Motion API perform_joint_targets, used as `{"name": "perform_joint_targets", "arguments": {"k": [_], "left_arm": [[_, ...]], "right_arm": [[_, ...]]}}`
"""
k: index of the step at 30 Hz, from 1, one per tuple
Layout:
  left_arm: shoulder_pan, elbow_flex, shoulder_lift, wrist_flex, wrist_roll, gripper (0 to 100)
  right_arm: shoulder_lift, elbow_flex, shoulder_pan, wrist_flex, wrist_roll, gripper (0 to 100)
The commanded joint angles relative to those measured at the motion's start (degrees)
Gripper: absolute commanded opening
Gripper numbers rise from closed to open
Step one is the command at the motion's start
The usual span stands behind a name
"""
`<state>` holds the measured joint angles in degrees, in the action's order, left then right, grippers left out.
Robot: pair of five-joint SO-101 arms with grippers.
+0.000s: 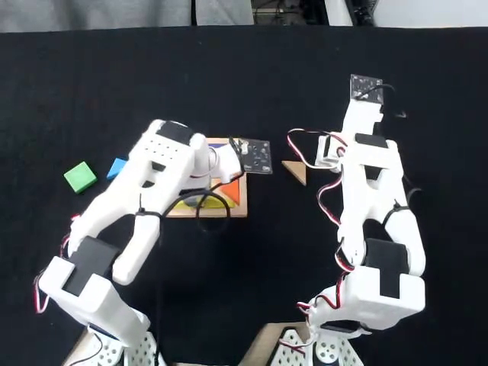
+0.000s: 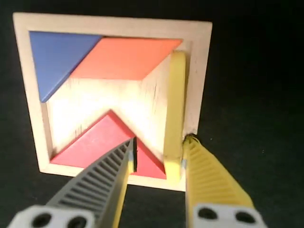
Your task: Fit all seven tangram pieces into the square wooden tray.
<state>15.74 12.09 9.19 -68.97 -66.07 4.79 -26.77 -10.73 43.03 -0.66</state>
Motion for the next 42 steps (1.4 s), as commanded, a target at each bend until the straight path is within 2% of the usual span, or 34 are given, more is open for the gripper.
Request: {"name": "perform_joint_targets", "arguments": {"k": [1,8,16,21,26,28,32,36,42], "left_arm": [[-0.75,-3.65,-0.97,0.44,-1.49,17],[-0.84,-11.65,-0.62,-3.60,-0.97,17],[-6.55,-14.02,-0.44,-3.25,-0.97,17],[-11.21,-7.78,2.02,3.25,-0.88,17],[-10.42,-0.40,2.81,8.88,-0.62,17],[-9.71,1.27,2.46,11.08,2.02,17],[-7.43,1.45,2.73,11.43,6.59,17],[-5.14,3.21,2.46,11.69,6.86,17],[-5.67,3.21,-0.97,11.34,6.86,17]], "right_arm": [[-0.40,2.24,0.35,-1.23,0.18,1.1],[-0.40,2.24,0.35,-1.23,0.18,1.1],[-0.40,2.24,0.35,-1.23,0.18,1.1],[-0.40,2.24,0.35,-1.23,0.18,1.1],[-0.40,2.24,0.35,-1.23,0.18,1.1],[-0.40,2.24,0.35,-1.23,0.18,1.1],[-0.40,2.33,0.35,-1.23,0.18,1.1],[-0.40,2.33,0.35,-1.23,0.18,1.1],[-0.40,2.42,0.35,-1.23,0.18,1.1]]}}
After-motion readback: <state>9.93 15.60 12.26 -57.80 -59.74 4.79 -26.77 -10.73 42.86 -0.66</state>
